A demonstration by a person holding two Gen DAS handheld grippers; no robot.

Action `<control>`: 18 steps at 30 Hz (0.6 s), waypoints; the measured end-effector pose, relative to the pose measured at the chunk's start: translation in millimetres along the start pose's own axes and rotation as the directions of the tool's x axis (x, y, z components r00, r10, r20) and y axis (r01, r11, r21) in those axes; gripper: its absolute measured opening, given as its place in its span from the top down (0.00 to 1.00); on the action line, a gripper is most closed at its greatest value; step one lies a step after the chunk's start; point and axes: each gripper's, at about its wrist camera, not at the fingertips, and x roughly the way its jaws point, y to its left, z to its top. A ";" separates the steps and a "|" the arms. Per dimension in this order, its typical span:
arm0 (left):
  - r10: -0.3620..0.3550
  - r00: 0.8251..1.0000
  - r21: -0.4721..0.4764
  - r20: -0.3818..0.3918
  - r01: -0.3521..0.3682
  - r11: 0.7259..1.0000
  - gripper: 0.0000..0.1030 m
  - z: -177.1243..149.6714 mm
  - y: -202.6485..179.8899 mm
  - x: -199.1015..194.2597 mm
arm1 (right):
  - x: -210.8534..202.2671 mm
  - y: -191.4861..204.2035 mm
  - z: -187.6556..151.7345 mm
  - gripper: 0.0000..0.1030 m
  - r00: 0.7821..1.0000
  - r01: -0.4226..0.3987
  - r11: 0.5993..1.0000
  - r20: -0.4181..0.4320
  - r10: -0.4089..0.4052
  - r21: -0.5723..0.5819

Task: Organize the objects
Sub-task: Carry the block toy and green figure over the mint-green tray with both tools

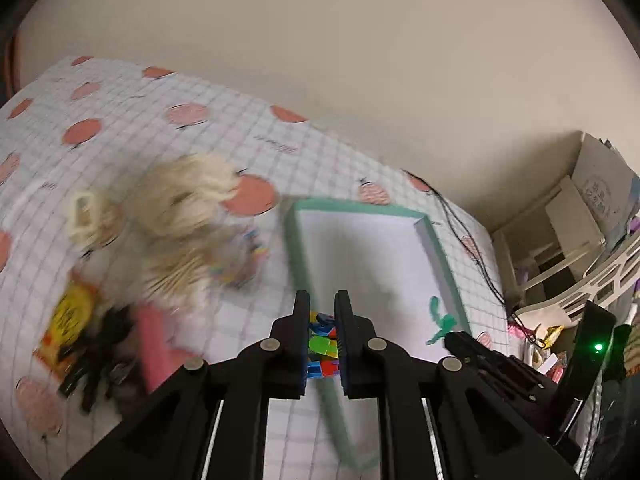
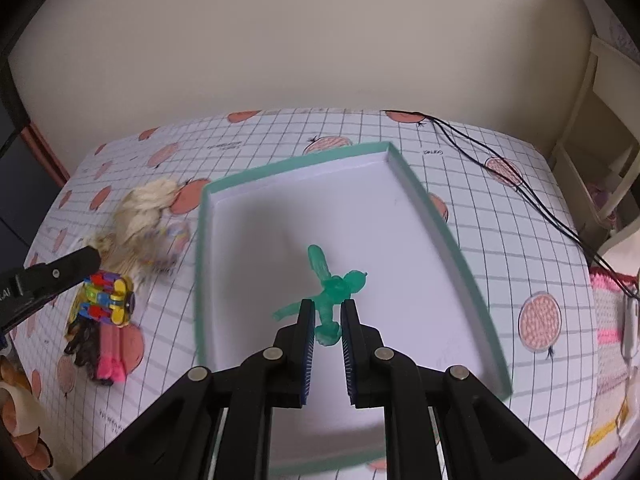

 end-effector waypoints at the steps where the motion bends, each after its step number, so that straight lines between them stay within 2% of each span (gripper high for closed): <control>1: 0.002 1.000 0.008 0.000 -0.002 1.000 0.88 3.2 -3.9 6.2 | 4.3 -2.5 4.0 0.87 1.000 0.005 1.000 -0.001 -0.005 0.001; 6: -0.022 0.999 0.028 -0.028 0.023 0.999 0.88 16.3 -19.0 45.7 | 29.0 -11.7 19.0 0.87 1.000 0.008 1.000 -0.012 -0.008 0.005; 11: -0.020 0.998 0.041 -0.060 0.023 0.999 0.88 24.3 -27.7 85.4 | 56.8 -18.8 36.1 0.87 0.999 0.023 1.000 -0.025 -0.024 -0.005; 18: -0.001 0.997 0.035 -0.081 0.004 0.999 0.88 35.6 -29.8 120.7 | 82.8 -27.3 49.2 0.87 0.999 0.022 1.000 -0.035 -0.022 -0.001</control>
